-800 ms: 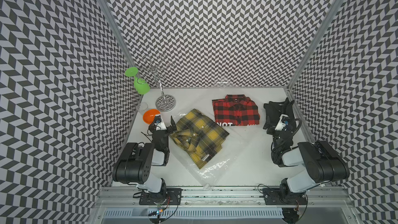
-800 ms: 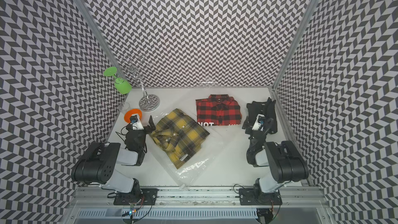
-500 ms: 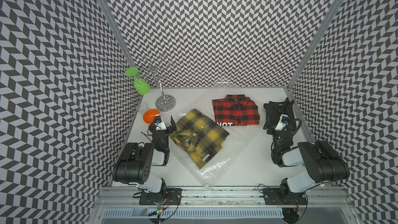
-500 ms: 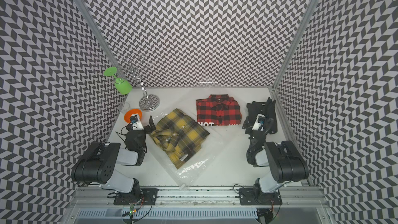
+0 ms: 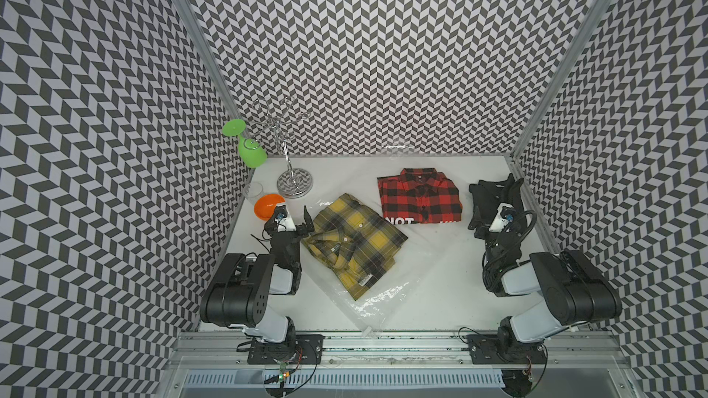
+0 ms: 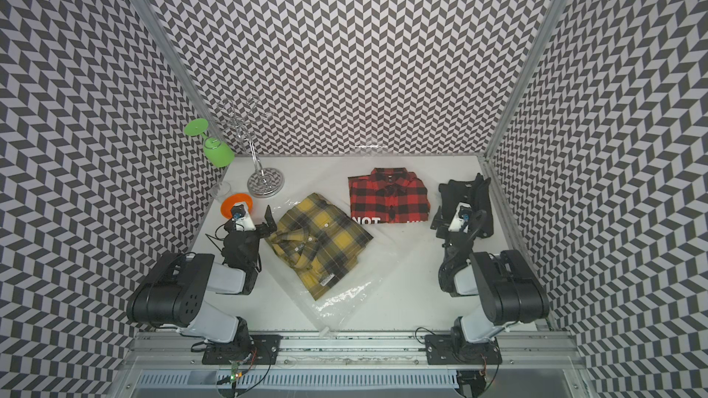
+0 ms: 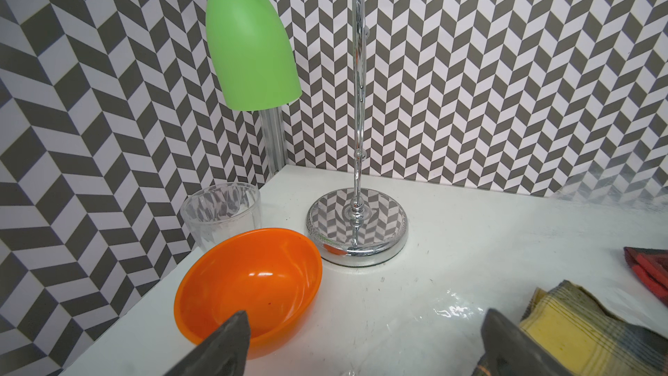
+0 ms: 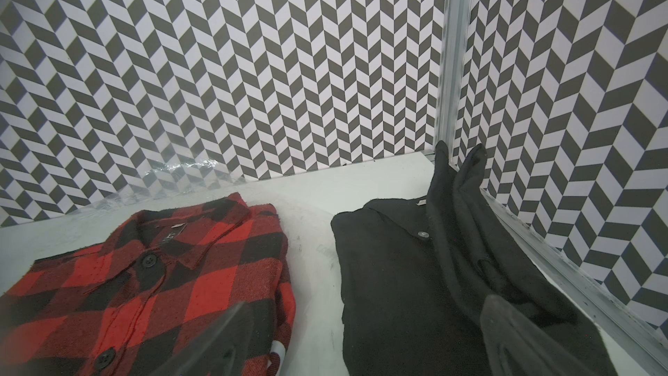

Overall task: Place the folded shirt into the vacuum bag
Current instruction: Adjust the shirt in the vacuum bag.

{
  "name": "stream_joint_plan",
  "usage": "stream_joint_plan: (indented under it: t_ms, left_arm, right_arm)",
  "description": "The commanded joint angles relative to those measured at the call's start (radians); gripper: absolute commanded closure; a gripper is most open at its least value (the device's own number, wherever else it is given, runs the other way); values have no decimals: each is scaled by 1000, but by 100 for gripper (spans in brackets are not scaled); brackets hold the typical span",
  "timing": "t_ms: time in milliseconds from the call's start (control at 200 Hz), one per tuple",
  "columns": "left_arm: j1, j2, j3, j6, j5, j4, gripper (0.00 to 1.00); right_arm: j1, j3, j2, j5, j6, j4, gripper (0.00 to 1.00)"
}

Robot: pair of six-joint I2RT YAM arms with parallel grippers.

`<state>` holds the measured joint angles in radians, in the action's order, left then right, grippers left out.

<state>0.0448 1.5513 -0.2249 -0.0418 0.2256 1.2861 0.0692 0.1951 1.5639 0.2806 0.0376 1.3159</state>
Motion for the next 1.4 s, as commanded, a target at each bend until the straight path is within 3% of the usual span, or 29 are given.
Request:
stream_joint_plan:
  t_ms: [0,225,310,386,446,526,611,721,831,861,901,976,1062,1122,1162,1217,1262,1392]
  left_arm:
    - [-9,4,-12,3,-17,7,0]
    - [-3,3,-12,5,-5,6,0]
    - [57,-13,10,33,129,40,0]
    - [79,-14,62,59,141,144,0]
    - [90,-1,97,76,149,236,0]
    - [93,-11,105,78,147,240,0]
    - [95,-8,107,77,149,240,0]
    - [90,-12,94,76,143,215,0]
    - [96,-21,115,91,138,260,0]
    - [117,-35,121,118,196,288,0]
    - [172,-94,87,149,294,176,0]
    - [215,-231,-10,185,264,-114,0]
    - [248,-339,-38,162,273,-184,0]
    - [255,-406,-59,96,277,-252,0]
    - [253,-444,-88,33,295,-330,0]
    - [250,-474,-141,-81,349,-434,0]
    - [240,-493,-195,-188,352,-547,0]
    - [178,-572,-333,-549,163,-882,0]
  right_arm:
    - [4,1,7,11,2,79,1]
    - [5,1,7,12,1,80,1]
    - [5,0,8,11,1,81,1]
    - [13,2,-7,22,-10,75,1]
    - [30,19,-67,12,-42,-24,1]
    - [73,122,-168,120,-51,-244,1]
    - [78,274,-222,272,161,-566,1]
    - [79,506,-197,216,229,-978,1]
    - [85,567,-202,175,298,-1090,1]
    - [87,569,-211,155,316,-1099,1]
    - [87,569,-224,119,335,-1101,1]
    - [85,564,-244,78,404,-1101,1]
    - [84,578,-246,67,419,-1138,1]
    - [52,600,-234,93,606,-1261,1]
    - [-13,600,-224,-58,674,-1280,1]
    - [-101,553,-206,-406,665,-1152,17]
    - [-146,539,-184,-593,683,-1100,27]
    - [-134,577,-156,-717,660,-1181,31]
